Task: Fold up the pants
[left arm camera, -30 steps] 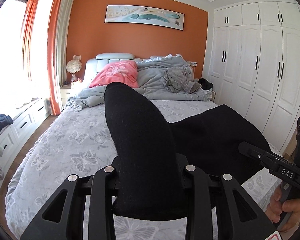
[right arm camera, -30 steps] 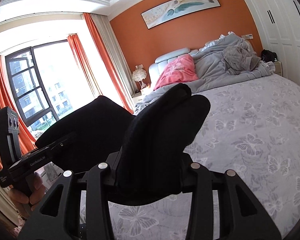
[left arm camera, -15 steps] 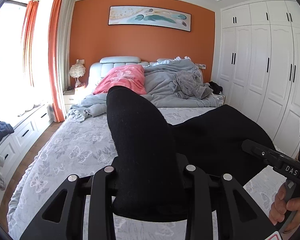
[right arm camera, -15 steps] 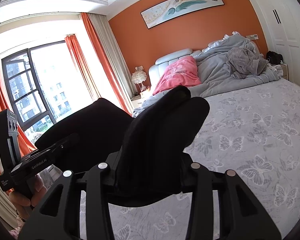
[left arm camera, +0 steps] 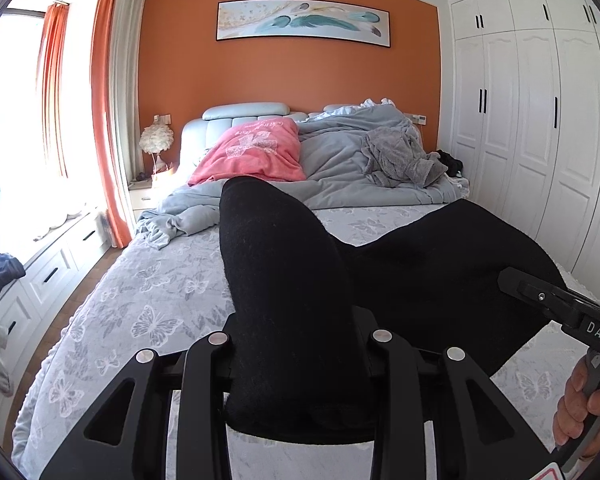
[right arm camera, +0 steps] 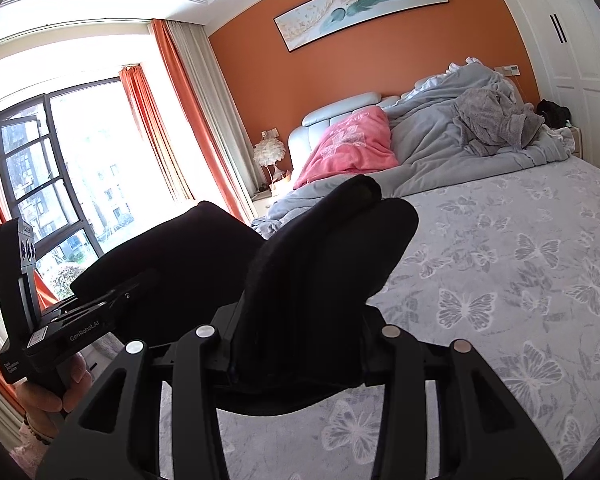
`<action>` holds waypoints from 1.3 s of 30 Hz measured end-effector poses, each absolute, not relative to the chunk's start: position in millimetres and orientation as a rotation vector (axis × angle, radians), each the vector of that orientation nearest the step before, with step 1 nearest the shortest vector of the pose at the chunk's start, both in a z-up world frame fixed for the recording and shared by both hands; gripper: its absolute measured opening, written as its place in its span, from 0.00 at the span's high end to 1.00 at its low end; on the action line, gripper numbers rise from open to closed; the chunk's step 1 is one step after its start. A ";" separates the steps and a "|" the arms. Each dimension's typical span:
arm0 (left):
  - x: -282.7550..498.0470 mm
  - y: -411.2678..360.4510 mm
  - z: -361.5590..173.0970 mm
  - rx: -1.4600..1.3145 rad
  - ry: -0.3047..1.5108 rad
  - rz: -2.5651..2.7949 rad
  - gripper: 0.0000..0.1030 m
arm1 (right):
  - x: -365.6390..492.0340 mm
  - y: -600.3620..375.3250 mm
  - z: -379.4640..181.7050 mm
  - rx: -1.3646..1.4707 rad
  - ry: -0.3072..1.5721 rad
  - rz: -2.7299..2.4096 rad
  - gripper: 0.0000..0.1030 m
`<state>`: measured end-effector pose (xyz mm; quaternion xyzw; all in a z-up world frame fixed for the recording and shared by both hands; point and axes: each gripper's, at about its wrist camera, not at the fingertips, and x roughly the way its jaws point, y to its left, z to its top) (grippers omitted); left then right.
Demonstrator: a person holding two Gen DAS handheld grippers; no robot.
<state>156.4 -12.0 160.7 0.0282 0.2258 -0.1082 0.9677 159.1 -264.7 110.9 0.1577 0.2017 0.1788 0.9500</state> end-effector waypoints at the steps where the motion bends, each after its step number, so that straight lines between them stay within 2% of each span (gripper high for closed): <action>1: 163.3 -11.9 155.8 0.059 0.461 -0.217 0.72 | 165.2 -265.5 104.8 0.322 0.415 0.362 0.62; 4: 183.2 -11.6 138.4 0.058 0.485 -0.221 0.71 | 186.3 -269.5 77.3 0.329 0.464 0.349 0.59; 7: 210.5 -4.4 97.8 0.010 0.569 -0.235 0.61 | 216.3 -280.7 14.4 0.346 0.621 0.303 0.45; 8: 221.3 2.0 76.1 -0.030 0.611 -0.234 0.50 | 224.3 -285.7 -11.4 0.339 0.688 0.270 0.43; 10: 238.7 13.8 25.6 -0.030 0.690 -0.147 0.36 | 226.9 -300.7 -56.6 0.277 0.776 0.126 0.43; 13: 248.2 35.2 -25.3 0.064 0.786 0.010 0.39 | 208.0 -314.2 -66.7 0.209 0.737 0.066 0.42; 14: 246.4 45.5 -29.0 0.036 0.792 0.009 0.39 | 206.6 -313.3 -60.0 0.218 0.726 0.095 0.48; 18: 245.0 52.5 -10.7 -0.027 0.735 -0.008 0.38 | 226.1 -281.4 -25.4 0.228 0.683 0.230 0.61; 20: 255.4 34.8 -2.7 -0.018 0.725 -0.049 0.36 | 244.1 -258.2 -21.6 0.208 0.682 0.286 0.61; 22: 258.9 13.1 -6.0 0.019 0.718 -0.070 0.31 | 266.8 -240.8 -36.6 0.140 0.734 0.258 0.58; 23: 261.1 2.8 -11.9 0.044 0.726 -0.080 0.29 | 276.3 -236.5 -48.9 0.090 0.761 0.194 0.51; 25: 267.6 -10.4 -27.8 0.077 0.774 -0.072 0.29 | 283.2 -240.0 -67.4 0.045 0.812 0.098 0.49; 26: 268.7 -11.9 -34.3 0.079 0.794 -0.074 0.29 | 281.0 -247.9 -70.9 0.072 0.809 0.085 0.49; 29: 264.8 -6.8 -45.8 0.055 0.809 -0.097 0.29 | 278.6 -274.1 -86.6 0.225 0.832 0.122 0.34; 31: 264.7 -3.5 -53.1 0.049 0.824 -0.089 0.29 | 286.8 -278.9 -109.5 0.305 0.937 0.157 0.33; 32: 266.2 -2.1 -57.0 0.040 0.841 -0.083 0.29 | 285.6 -277.5 -111.5 0.307 0.926 0.154 0.42; 33: 267.9 -1.5 -59.9 0.027 0.858 -0.083 0.29 | 283.0 -273.0 -107.6 0.280 0.915 0.167 0.59; 35: 267.6 -1.4 -64.2 0.003 0.874 -0.085 0.29 | 272.9 -264.6 -87.0 0.232 0.866 0.185 0.79; 38: 264.8 -2.7 -63.9 0.015 0.863 -0.084 0.29 | 259.1 -269.1 -64.6 0.216 0.782 0.203 0.95; 39: 263.8 -2.9 -63.6 0.021 0.858 -0.084 0.29 | 262.5 -272.8 -70.5 0.193 0.796 0.166 0.95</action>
